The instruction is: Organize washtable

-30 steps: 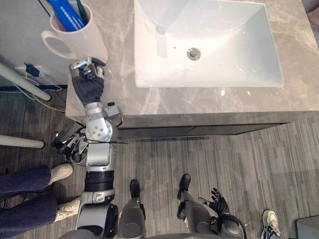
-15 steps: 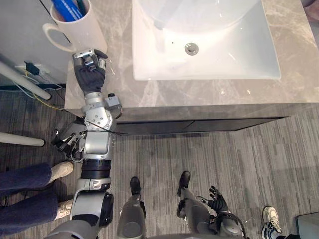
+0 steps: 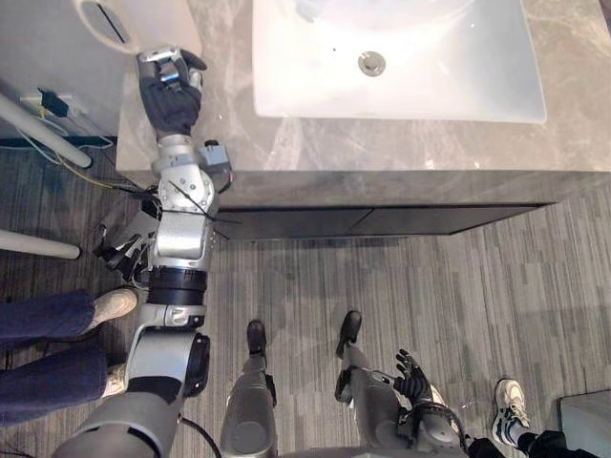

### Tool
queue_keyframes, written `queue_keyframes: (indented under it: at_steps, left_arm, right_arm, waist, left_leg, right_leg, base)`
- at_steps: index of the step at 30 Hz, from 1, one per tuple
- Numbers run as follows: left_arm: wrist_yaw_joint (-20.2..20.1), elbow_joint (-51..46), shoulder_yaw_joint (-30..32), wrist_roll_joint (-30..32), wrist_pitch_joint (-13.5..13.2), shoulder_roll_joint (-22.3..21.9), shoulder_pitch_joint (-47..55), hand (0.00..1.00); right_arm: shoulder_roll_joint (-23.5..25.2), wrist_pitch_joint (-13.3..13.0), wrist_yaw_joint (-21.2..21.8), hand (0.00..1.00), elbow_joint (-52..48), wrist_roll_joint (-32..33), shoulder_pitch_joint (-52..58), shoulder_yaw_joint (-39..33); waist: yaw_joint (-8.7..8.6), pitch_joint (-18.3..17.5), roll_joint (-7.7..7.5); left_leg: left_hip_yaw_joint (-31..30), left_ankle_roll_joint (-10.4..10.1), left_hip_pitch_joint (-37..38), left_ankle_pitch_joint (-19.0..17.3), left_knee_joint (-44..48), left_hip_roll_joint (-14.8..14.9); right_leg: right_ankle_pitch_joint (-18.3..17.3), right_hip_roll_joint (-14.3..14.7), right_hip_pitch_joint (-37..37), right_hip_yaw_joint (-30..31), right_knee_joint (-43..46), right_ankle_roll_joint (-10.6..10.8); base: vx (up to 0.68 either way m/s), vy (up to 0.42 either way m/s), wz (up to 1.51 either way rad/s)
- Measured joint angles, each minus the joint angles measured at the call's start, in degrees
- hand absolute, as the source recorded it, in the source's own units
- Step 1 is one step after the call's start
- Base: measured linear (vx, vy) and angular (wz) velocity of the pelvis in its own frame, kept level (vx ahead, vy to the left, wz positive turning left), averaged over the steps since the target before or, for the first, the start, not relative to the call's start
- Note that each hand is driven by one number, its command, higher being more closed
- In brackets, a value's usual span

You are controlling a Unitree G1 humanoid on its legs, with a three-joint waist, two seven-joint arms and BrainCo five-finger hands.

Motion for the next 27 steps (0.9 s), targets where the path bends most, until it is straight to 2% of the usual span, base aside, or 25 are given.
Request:
queue_keyframes:
  at_steps: [4,9,13,18,22,27]
  left_arm:
    - [1.40,0.22,0.78,-1.32,0.44,0.45,-1.12,1.00]
    - [3.82,0.23,2.33,-1.66,0.63,0.94,-6.49,1.00]
    - [4.47,-0.27,3.24,-1.68,0.47,2.84,-10.45,1.00]
    - [3.77,-6.21,3.36,-1.65,-0.40,0.59,-4.22,1.00]
    - [1.56,-6.61,5.63,-1.65,-0.41,-0.15,1.66,1.00]
    - [0.41,-6.61,6.59,-1.55,-0.36,-0.27,5.54,1.00]
  right_arm:
    - [-0.06,0.00,0.00,0.00,0.05,0.00,0.03,-0.01]
    - [-0.02,0.04,0.98,0.00,0.38,0.00,0.31,0.03]
    - [0.08,-0.06,1.15,0.00,0.49,0.10,0.29,0.48]
    - [0.16,0.05,1.21,0.00,0.71,-0.01,0.29,0.51]
    - [0.14,0.37,2.04,0.00,0.78,-0.19,0.34,0.43]
    - [-0.15,0.41,2.35,0.00,0.87,-0.34,0.58,-0.11]
  waist:
    - [-0.72,-0.04,-0.08]
    - [-1.16,-0.15,-0.42]
    - [-2.74,-0.15,-0.41]
    - [-2.62,-0.21,-0.29]
    - [-2.42,-0.49,-0.07]
    - [-2.37,-1.88,1.20]
  left_leg:
    - [-0.03,-0.09,0.25,1.88,-1.93,-0.06]
    - [0.03,0.03,0.43,2.18,-1.94,-0.11]
    - [0.72,0.38,2.20,2.39,-2.79,-0.12]
    - [0.63,0.93,3.40,1.99,-2.79,-0.19]
    - [0.35,1.27,4.20,1.60,-2.67,-0.25]
    - [0.36,1.24,4.21,1.51,-2.64,-0.25]
  right_leg:
    - [0.31,0.04,-0.68,0.05,-0.02,-0.04]
    - [1.41,0.06,-0.63,0.08,-0.15,-0.64]
    - [2.04,0.28,0.28,0.38,-0.21,-0.69]
    - [1.70,0.65,1.60,0.30,-0.26,-0.59]
    - [1.24,0.60,2.65,0.41,-0.27,-0.47]
    - [1.12,0.61,2.66,0.53,-0.28,-0.46]
  base:
    - [-0.01,0.001,-0.01]
    - [0.00,0.000,-0.03]
    - [0.06,0.003,-0.13]
    - [0.07,0.015,0.01]
    - [0.04,0.029,0.05]
    - [0.00,0.000,0.00]
